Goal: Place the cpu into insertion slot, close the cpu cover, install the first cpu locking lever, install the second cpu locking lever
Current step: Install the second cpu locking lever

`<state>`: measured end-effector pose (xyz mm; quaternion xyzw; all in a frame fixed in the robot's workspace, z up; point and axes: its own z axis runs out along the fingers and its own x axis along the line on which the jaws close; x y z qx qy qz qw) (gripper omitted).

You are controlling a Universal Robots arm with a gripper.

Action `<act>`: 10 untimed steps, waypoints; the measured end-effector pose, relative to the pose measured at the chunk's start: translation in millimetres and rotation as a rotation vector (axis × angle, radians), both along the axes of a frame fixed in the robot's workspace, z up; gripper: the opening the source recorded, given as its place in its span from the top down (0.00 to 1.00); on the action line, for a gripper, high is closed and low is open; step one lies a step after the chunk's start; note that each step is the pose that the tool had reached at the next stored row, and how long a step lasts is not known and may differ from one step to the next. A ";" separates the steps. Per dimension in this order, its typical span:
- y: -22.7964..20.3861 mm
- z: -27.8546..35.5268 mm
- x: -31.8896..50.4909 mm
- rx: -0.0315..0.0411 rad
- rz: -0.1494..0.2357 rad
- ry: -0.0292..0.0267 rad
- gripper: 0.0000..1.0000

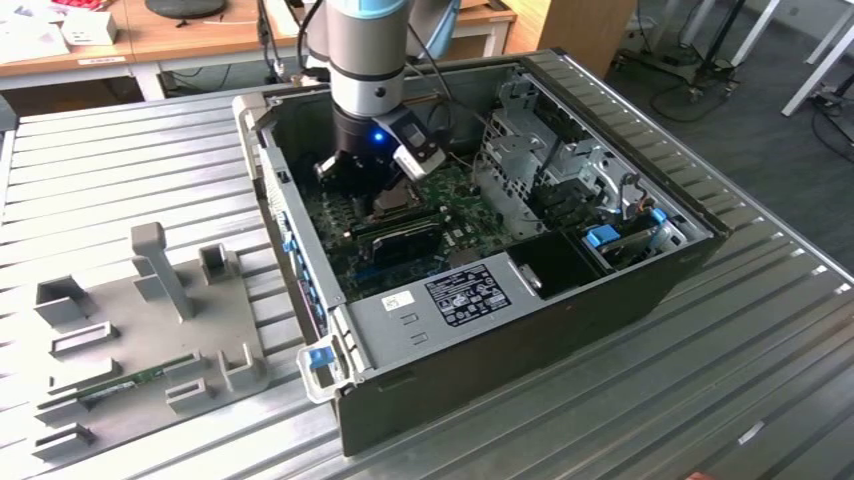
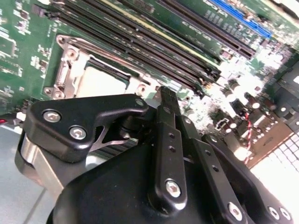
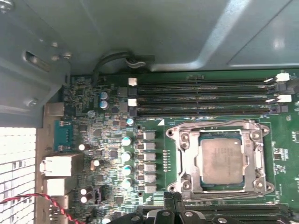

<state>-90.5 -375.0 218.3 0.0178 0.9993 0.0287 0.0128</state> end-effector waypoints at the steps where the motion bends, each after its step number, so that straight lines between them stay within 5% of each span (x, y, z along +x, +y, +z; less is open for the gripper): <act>1: 0.0 0.0 2.3 0.0001 0.000 -0.0001 0.90; 10: 0.0 0.0 26.9 0.0001 0.000 0.0000 0.90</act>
